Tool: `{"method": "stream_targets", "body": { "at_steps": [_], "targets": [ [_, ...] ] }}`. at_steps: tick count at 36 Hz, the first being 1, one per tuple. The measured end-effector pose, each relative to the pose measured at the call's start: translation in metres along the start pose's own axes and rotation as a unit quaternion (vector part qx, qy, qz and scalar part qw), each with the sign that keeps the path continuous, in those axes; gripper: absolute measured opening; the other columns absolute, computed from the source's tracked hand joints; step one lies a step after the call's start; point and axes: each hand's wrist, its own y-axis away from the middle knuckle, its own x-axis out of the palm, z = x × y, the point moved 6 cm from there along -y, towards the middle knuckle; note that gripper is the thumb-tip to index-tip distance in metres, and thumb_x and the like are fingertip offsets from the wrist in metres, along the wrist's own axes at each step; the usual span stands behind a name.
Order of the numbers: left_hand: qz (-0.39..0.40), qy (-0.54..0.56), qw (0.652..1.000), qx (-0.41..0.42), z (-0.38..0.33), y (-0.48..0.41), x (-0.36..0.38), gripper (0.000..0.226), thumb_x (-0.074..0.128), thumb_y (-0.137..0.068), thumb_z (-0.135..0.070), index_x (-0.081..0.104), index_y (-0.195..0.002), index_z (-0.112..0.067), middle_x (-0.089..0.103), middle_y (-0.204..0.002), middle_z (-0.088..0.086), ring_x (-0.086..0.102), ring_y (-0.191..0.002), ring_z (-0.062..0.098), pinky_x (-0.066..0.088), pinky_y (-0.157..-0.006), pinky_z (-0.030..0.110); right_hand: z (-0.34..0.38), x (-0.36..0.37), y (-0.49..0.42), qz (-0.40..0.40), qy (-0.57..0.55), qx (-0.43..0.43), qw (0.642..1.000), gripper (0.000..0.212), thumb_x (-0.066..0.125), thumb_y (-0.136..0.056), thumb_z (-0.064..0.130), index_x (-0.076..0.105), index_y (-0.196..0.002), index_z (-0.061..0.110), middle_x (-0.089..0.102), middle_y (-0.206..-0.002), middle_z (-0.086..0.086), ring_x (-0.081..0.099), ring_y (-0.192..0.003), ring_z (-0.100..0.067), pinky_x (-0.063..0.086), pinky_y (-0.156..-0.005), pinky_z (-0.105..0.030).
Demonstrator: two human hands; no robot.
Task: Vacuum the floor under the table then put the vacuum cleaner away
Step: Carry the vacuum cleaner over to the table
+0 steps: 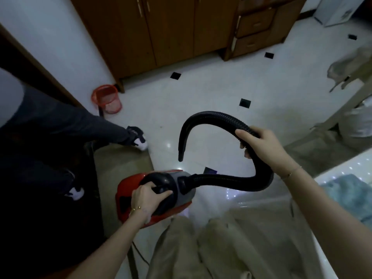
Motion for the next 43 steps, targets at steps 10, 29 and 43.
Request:
{"method": "stream_targets", "body": {
  "at_steps": [10,29,43],
  "targets": [
    [0.064,-0.061,0.994,0.061,-0.078,-0.125,-0.017,0.061,0.074,-0.063,-0.061,0.068,-0.098,-0.011,0.072,-0.097,0.008,0.066,-0.09,0.026,0.054,-0.074,0.033,-0.009,-0.043,-0.072,-0.145,-0.078,0.044,0.985,0.024,0.059,-0.092,0.032,0.06,-0.086,0.009,0.058,-0.065,-0.004,0.052,-0.045,-0.014,0.046,-0.05,-0.024],
    [0.151,-0.163,0.969,0.109,-0.312,-0.341,0.059,0.06,0.074,-0.069,-0.055,0.066,-0.106,-0.008,0.07,-0.106,0.011,0.064,-0.097,0.029,0.049,-0.07,0.029,-0.08,-0.173,-0.269,-0.314,-0.185,0.175,0.915,0.027,0.056,-0.094,0.033,0.057,-0.085,0.007,0.055,-0.067,-0.005,0.049,-0.047,-0.015,0.045,-0.045,-0.019],
    [0.268,-0.305,0.886,0.225,-0.438,-0.479,0.223,0.057,0.071,-0.069,-0.06,0.065,-0.099,-0.013,0.071,-0.094,0.008,0.064,-0.087,0.026,0.048,-0.066,0.028,-0.205,-0.221,-0.331,-0.425,-0.248,0.256,0.832,0.032,0.054,-0.094,0.034,0.057,-0.086,0.003,0.054,-0.069,-0.009,0.05,-0.052,-0.019,0.044,-0.049,-0.024]
  ]
}}
